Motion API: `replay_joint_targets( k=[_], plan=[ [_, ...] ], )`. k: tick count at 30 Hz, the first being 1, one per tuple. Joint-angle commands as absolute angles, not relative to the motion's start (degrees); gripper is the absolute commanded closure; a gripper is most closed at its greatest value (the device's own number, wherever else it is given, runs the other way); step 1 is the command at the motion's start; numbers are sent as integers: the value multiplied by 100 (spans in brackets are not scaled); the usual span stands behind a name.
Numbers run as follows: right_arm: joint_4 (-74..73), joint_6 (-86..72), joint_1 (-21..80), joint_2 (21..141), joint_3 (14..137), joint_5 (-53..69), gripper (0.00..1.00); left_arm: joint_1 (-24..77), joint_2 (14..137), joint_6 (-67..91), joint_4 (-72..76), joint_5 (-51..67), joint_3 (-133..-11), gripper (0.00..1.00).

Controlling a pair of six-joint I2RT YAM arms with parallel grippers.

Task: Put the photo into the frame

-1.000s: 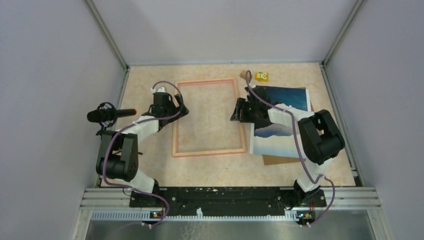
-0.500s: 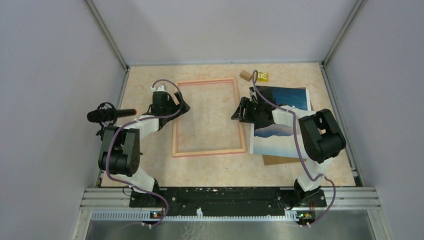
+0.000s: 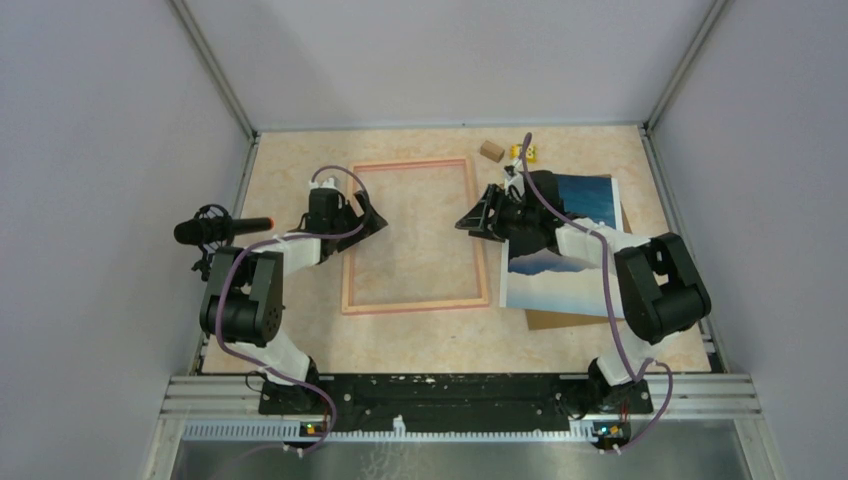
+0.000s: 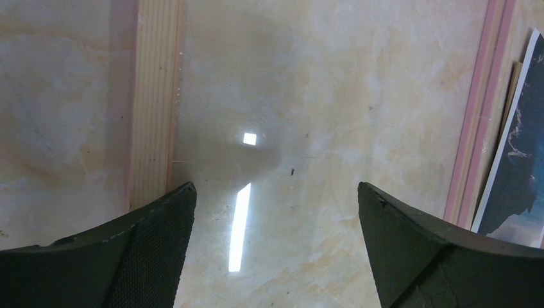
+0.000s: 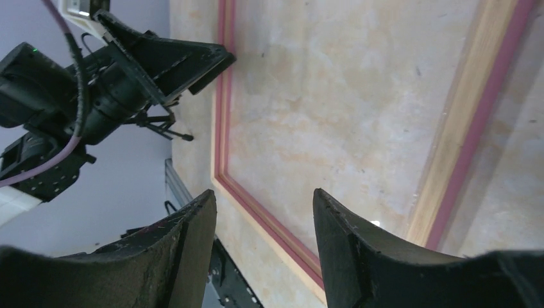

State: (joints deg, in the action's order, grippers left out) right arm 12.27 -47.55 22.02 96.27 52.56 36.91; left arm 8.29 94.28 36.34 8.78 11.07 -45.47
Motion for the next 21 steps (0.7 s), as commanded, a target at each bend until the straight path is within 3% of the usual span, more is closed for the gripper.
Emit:
replay_joint_targets(
  k=[1, 8, 16, 21],
  plan=[
    [477, -4107, 2222, 9395, 5527, 2887, 43, 809, 9306, 3443, 711, 1073, -4443, 2],
    [-475, -3328, 2215, 9804, 6000, 2130, 37, 817, 8660, 3049, 362, 1094, -4629, 2],
    [-239, -3531, 2221, 9989, 5853, 2410, 32, 809, 8046, 3288, 93, 1104, -4617, 2],
    [-203, -3409, 2250, 9880, 5757, 2095, 19, 809, 7708, 3810, 88, 1513, -4391, 2]
  ],
)
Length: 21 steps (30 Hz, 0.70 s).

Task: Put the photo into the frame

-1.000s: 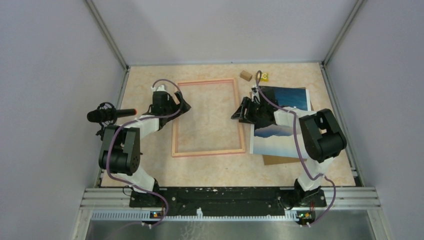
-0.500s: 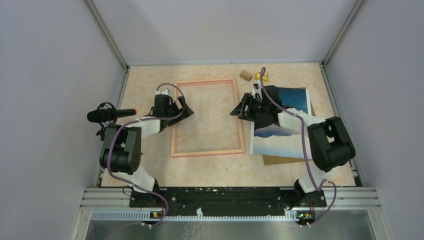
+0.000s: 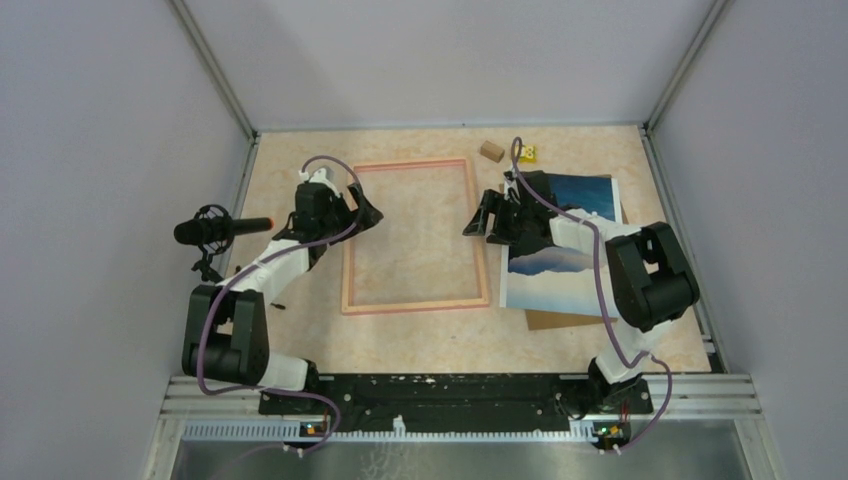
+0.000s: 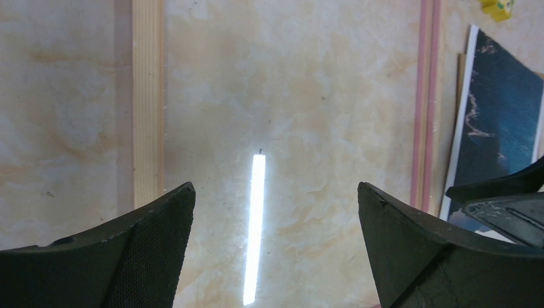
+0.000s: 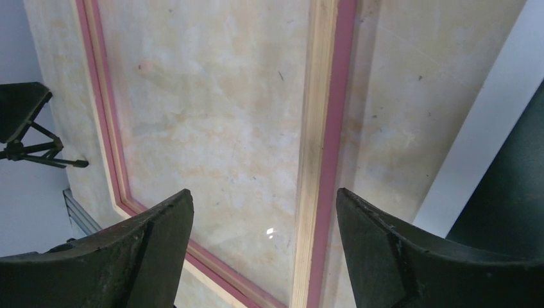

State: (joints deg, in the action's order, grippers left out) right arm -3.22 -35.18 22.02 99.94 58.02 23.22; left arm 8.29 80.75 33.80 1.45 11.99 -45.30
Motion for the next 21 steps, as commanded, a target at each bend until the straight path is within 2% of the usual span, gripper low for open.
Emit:
replay_joint_targets(
  k=[1, 5, 9, 13, 16, 21],
  plan=[
    [-214, -3362, 2251, 9879, 5749, 2008, 18, 809, 7682, 3907, 34, 1582, -4361, 1],
    [-63, -3253, 2250, 9895, 5758, 1653, 11, 794, 7642, 4208, -224, 1966, -4206, 2],
    [195, -3316, 2251, 10104, 6122, 1313, 10, 780, 7648, 4056, -581, 2416, -4443, 2],
    [276, -3356, 2234, 10537, 6792, 1166, 9, 773, 7493, 3484, -1408, 1355, -4900, 2],
    [67, -3178, 2206, 10885, 7434, 1201, 9, 737, 7506, 3235, -1420, 535, -4944, 2],
    [477, -3174, 2201, 11118, 7358, 1571, 9, 431, 8446, 2450, -1653, 503, -5434, 2]
  ],
)
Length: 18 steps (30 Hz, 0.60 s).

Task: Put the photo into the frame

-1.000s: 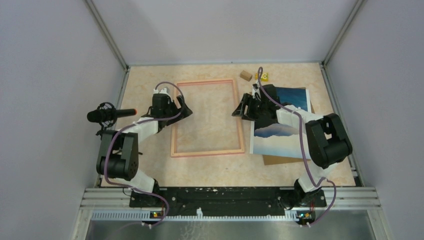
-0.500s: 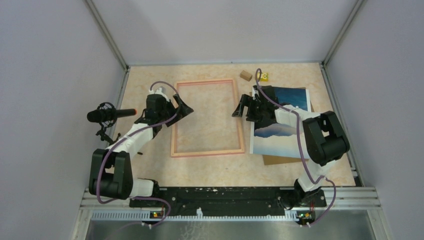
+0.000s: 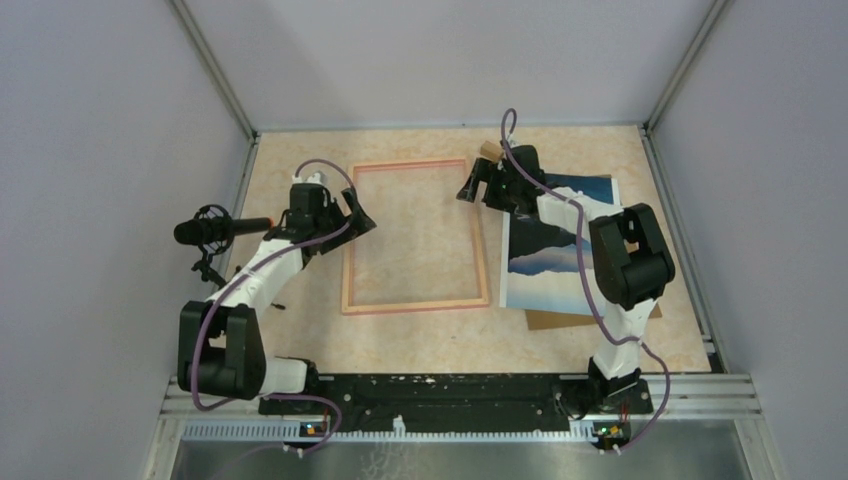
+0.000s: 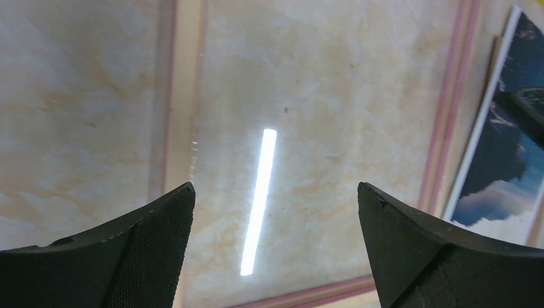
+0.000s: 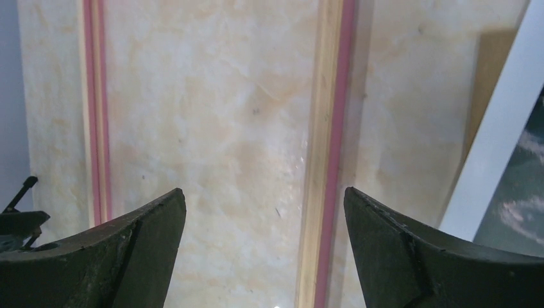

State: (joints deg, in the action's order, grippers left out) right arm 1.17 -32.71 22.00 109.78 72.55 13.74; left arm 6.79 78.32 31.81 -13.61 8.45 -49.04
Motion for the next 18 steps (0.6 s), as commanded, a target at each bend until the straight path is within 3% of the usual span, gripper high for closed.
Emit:
replay_joint_targets(
  k=[1, 9, 18],
  plan=[
    [414, -3133, 2205, 11147, 7353, 1598, 10, 348, 8689, 2323, -1708, 691, -5601, 3],
    [-384, -2753, 2205, 10883, 7093, 853, 14, 157, 10089, 2296, -2016, 1570, -6448, 10],
    [285, -3106, 2219, 11087, 6548, 1404, 24, 43, 10508, 2607, -1400, 3189, -6150, 6]
  ],
)
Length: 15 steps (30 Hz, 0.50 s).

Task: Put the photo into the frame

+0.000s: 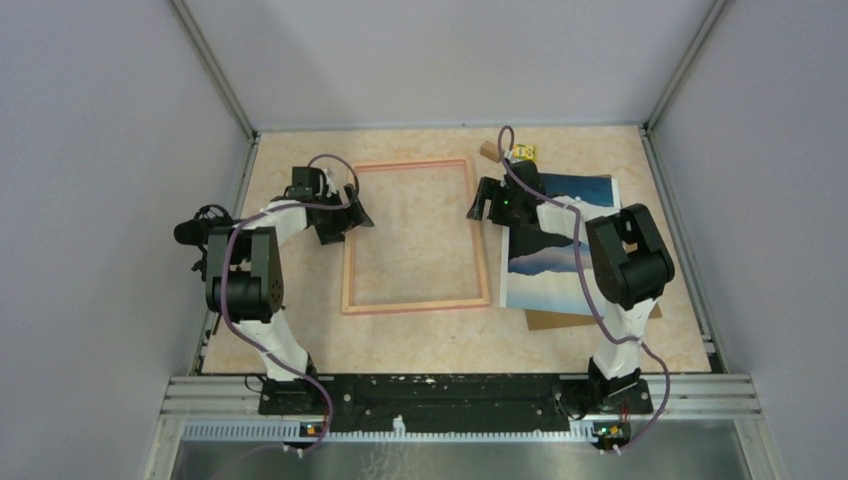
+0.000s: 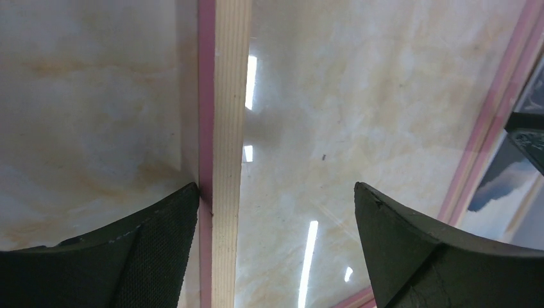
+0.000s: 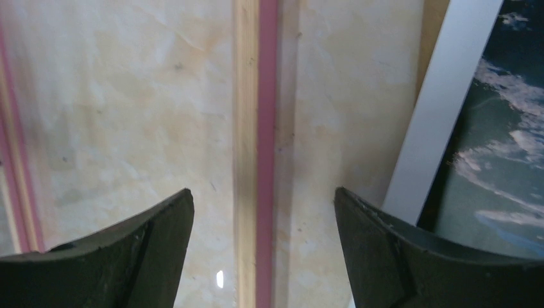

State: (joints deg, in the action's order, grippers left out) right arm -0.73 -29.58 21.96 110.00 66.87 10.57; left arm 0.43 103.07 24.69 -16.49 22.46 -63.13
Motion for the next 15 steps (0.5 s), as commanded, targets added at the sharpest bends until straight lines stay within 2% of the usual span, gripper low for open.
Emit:
replay_joint_targets(
  k=[1, 6, 9, 15],
  plan=[
    [372, -3179, 2226, 11155, 6556, 1530, 25, 37, 10531, 2618, -1363, 3428, -6151, 7],
    [1017, -3621, 2230, 11187, 6317, 2070, 31, 39, 10386, 2868, -946, 4860, -6159, 16],
    [1137, -3717, 2232, 11058, 6160, 1968, 34, 37, 10100, 3144, -688, 5247, -6171, 23],
    [1063, -3702, 2220, 11154, 6192, 1899, 35, 39, 9476, 3731, -172, 5671, -6149, 24]
  ],
)
